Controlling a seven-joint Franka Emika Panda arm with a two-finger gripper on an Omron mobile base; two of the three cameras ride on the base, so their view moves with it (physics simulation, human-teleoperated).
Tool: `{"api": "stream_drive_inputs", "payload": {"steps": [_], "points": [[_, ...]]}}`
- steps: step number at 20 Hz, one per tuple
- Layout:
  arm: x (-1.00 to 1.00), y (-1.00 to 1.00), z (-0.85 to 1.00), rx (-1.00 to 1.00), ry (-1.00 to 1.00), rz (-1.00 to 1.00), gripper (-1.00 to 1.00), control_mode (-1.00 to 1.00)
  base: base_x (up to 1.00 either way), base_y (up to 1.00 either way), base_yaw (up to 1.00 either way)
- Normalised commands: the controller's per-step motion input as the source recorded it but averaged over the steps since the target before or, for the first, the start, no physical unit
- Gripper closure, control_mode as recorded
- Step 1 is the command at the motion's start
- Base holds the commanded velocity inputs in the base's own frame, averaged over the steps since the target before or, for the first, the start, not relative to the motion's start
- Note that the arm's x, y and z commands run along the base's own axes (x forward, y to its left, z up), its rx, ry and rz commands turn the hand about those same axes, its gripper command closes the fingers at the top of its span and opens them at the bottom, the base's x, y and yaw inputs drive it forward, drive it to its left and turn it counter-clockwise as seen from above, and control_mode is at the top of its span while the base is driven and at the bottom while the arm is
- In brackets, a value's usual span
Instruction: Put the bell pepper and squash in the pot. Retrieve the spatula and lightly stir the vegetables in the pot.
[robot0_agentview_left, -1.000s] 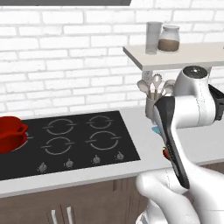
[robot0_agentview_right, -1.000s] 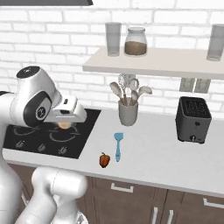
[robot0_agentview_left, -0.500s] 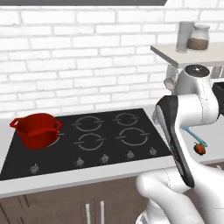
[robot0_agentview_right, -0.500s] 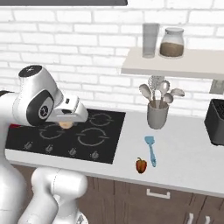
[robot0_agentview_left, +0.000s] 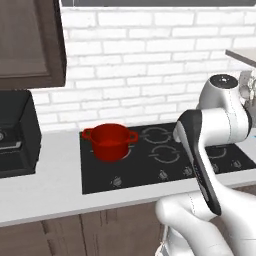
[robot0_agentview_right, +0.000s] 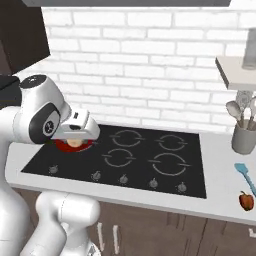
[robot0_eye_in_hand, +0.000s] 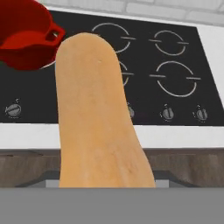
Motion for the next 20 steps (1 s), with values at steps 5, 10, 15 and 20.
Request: {"api": "stream_drive_inputs", "payload": {"steps": [5,10,15,20], "points": [[0.0,0.0,0.0,0.0,0.0,0.0,1.0,1.0,0.25,1.0,-0.1],[0.0,0.0,0.0,0.0,0.0,0.0,1.0,1.0,0.19,0.5,-0.03],[0.18,-0.14,-0.21,0.01,0.08,-0.01,1.0,-1.0,0.01,0.0,0.0],[0.12,-0.15,-0.17,0.01,0.03,0.0,1.0,-1.0,0.0,0.0,0.0]]}}
